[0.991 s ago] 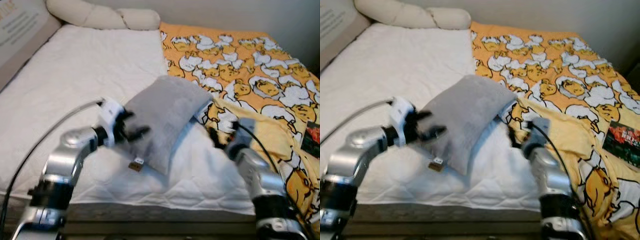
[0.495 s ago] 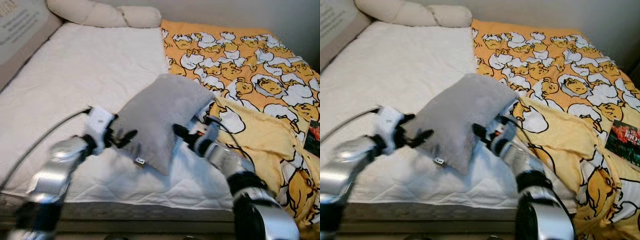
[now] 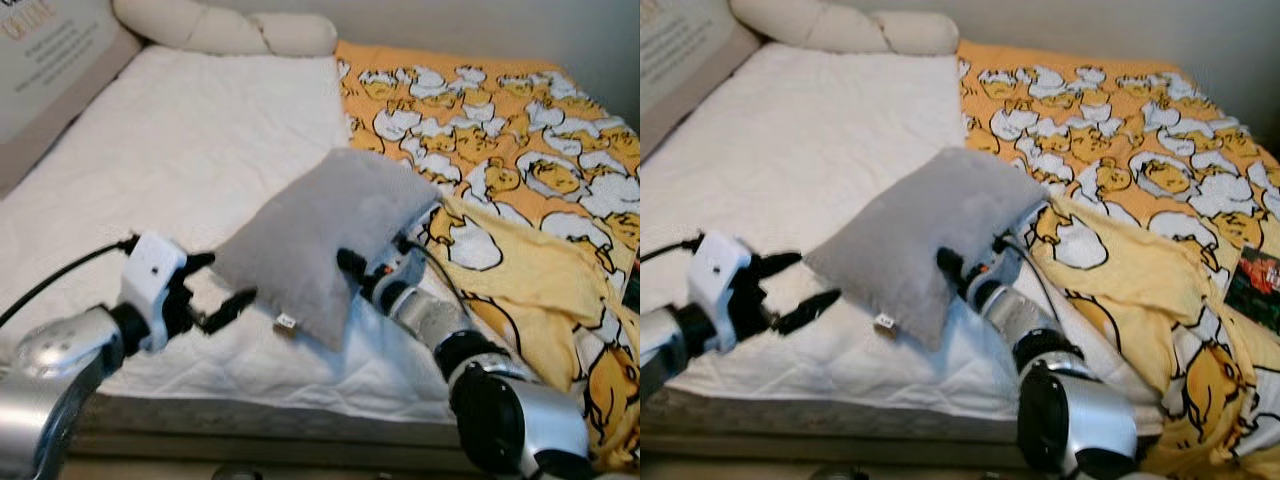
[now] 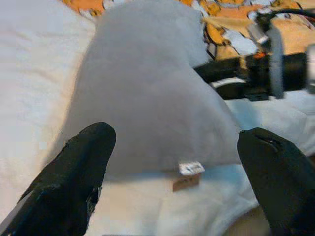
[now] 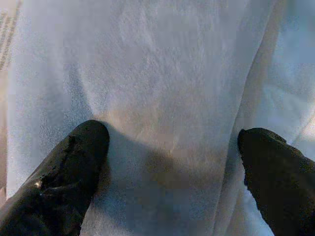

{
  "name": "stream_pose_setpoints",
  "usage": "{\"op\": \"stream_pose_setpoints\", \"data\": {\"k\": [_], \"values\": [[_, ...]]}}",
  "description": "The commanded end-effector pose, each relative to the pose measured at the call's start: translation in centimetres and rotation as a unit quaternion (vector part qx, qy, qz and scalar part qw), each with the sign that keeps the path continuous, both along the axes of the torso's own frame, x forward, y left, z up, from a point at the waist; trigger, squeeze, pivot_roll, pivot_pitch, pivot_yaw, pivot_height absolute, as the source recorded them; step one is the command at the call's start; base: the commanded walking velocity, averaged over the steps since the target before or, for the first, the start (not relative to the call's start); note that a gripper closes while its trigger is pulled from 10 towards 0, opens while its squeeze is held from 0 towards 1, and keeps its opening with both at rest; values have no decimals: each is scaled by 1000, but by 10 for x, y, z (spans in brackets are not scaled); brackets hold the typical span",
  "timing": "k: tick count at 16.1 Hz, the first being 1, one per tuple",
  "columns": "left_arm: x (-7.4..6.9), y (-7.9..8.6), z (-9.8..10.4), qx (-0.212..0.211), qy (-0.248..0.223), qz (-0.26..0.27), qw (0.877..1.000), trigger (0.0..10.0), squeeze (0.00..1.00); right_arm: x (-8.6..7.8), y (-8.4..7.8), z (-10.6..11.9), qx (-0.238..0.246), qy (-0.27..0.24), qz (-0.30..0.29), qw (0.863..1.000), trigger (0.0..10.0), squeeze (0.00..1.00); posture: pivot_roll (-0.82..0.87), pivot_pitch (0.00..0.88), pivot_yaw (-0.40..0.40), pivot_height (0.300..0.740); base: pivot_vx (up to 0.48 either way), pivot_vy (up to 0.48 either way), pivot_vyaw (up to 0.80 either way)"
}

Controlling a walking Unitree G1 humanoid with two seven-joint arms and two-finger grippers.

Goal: Clean up the room

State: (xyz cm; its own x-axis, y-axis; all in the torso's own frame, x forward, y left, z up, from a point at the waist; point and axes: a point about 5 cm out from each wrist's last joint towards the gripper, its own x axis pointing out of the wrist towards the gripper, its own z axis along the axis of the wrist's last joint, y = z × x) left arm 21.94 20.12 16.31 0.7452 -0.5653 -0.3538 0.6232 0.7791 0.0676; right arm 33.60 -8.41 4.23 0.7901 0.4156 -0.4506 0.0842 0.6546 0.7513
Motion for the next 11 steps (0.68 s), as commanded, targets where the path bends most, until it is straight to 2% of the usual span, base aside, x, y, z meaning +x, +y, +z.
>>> {"op": "stream_pose_setpoints", "data": {"k": [1,2,3,4,5,7,11], "values": [[-3,-1,4,-1,1,-2,1000,10000,0,3,2,3,-4,4,-5,1000,10000,0,234,0,-36,740,0,0,0],[-6,-4,5,3,-2,-9,1000,10000,0,2,5,2,-9,9,-7,1000,10000,0,238,0,-37,740,0,0,0],[-9,-6,6,2,3,-13,1000,10000,0,3,7,4,7,9,-11,1000,10000,0,241,0,-39,740,0,0,0],[-13,-9,6,6,11,-22,1000,10000,0,4,10,6,25,5,-13,1000,3882,0,243,0,-41,740,0,0,0],[-15,-10,6,10,15,-24,1000,10000,0,5,11,7,29,1,-12,1000,0,0,243,0,-41,740,0,0,0],[-15,-10,5,18,17,-21,999,10000,0,3,16,7,25,-8,8,1000,0,0,237,0,-48,740,0,0,0],[-16,-11,5,17,19,-19,1000,10000,0,3,15,6,31,4,-2,1000,0,0,230,0,-46,740,0,0,0]]}}
